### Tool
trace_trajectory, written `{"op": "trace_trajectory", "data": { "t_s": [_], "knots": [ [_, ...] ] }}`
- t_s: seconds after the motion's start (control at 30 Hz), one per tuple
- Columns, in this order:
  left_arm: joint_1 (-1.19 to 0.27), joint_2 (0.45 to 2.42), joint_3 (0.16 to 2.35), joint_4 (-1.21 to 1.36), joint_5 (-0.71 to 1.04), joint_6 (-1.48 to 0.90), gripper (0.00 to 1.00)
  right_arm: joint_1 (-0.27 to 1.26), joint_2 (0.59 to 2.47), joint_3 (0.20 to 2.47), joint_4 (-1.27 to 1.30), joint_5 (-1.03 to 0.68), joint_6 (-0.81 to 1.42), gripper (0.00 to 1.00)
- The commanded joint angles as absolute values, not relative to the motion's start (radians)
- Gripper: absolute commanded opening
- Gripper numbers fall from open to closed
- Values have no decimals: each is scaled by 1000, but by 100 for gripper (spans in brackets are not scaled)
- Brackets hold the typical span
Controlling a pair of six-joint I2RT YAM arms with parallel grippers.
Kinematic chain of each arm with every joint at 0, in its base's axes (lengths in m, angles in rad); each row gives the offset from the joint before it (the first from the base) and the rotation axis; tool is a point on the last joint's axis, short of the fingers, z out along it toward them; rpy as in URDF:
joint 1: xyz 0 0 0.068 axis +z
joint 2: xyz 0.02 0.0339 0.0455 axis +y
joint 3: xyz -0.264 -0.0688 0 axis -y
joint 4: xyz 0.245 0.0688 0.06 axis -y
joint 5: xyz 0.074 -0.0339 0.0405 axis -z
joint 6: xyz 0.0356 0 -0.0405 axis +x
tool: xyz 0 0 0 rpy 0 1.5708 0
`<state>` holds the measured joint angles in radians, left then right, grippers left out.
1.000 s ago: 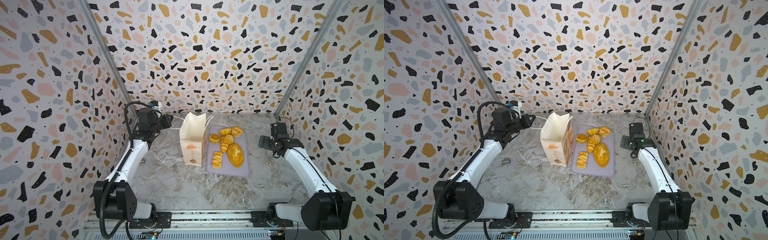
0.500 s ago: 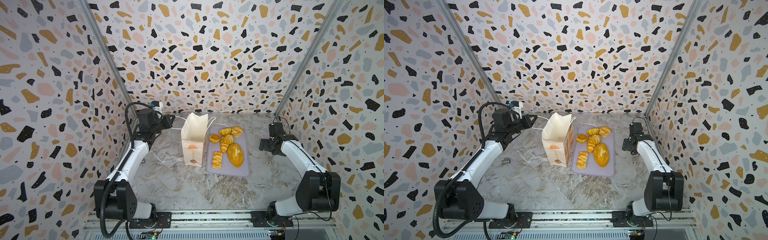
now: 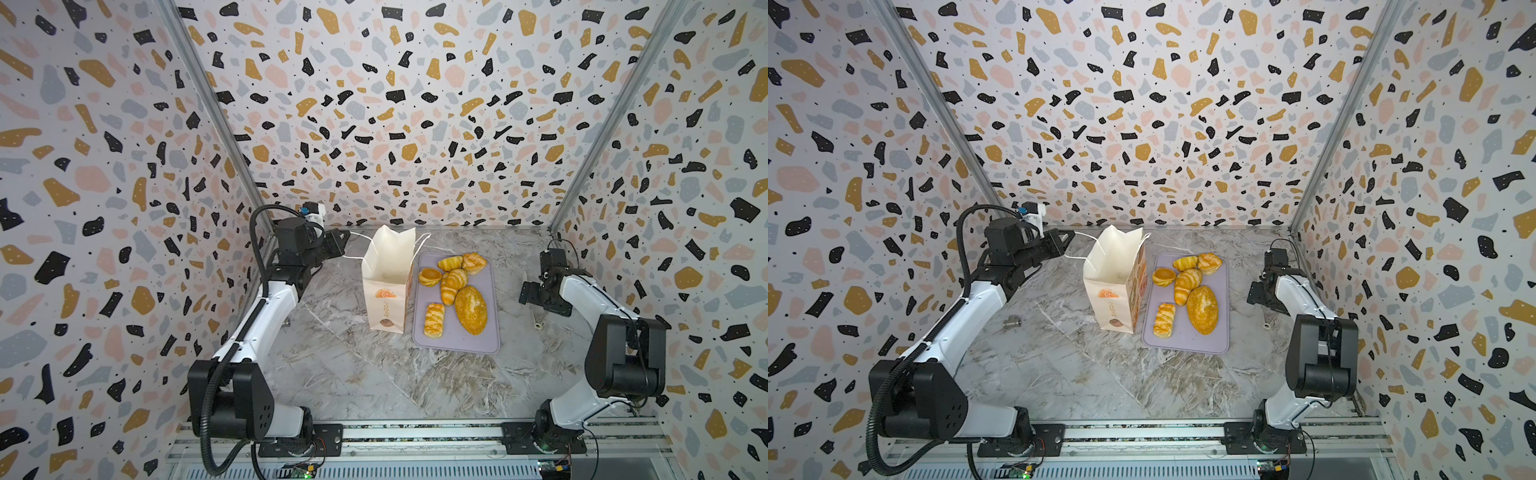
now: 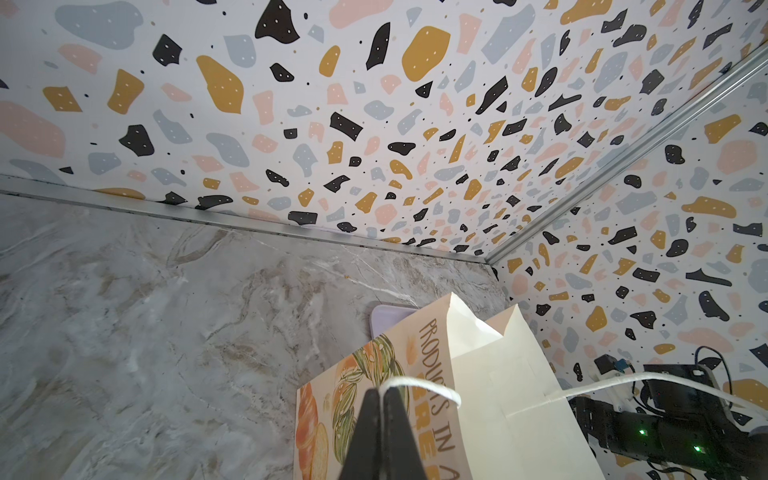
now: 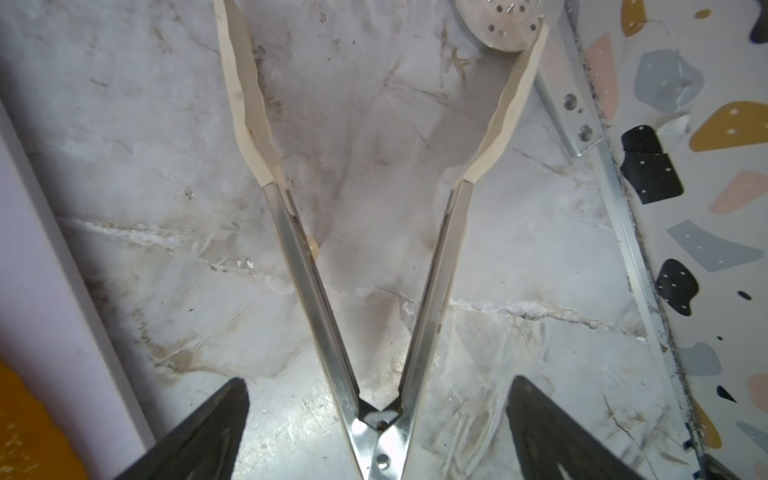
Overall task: Place the fake bread into the paper bag
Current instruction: 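Move the right gripper away from the tray over the metal tongs, then lower the right gripper and close it on the metal tongs' handle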
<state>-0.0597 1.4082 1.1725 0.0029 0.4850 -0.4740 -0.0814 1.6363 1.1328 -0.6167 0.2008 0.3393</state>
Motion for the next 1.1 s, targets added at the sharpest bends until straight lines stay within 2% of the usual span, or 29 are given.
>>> {"op": "trace_trajectory", "data": {
  "t_s": [0.0, 0.57, 1.07],
  "knots": [
    [-59, 1396, 1158, 48, 466, -461, 0, -87, 1660, 1181, -605, 179, 347, 99],
    [-63, 1387, 1149, 61, 476, -486, 0, -90, 1753, 1238, -637, 272, 377, 100],
    [-67, 1390, 1150, 63, 478, -489, 0, -98, 1793, 1204, -610, 249, 417, 99]
  ]
}}
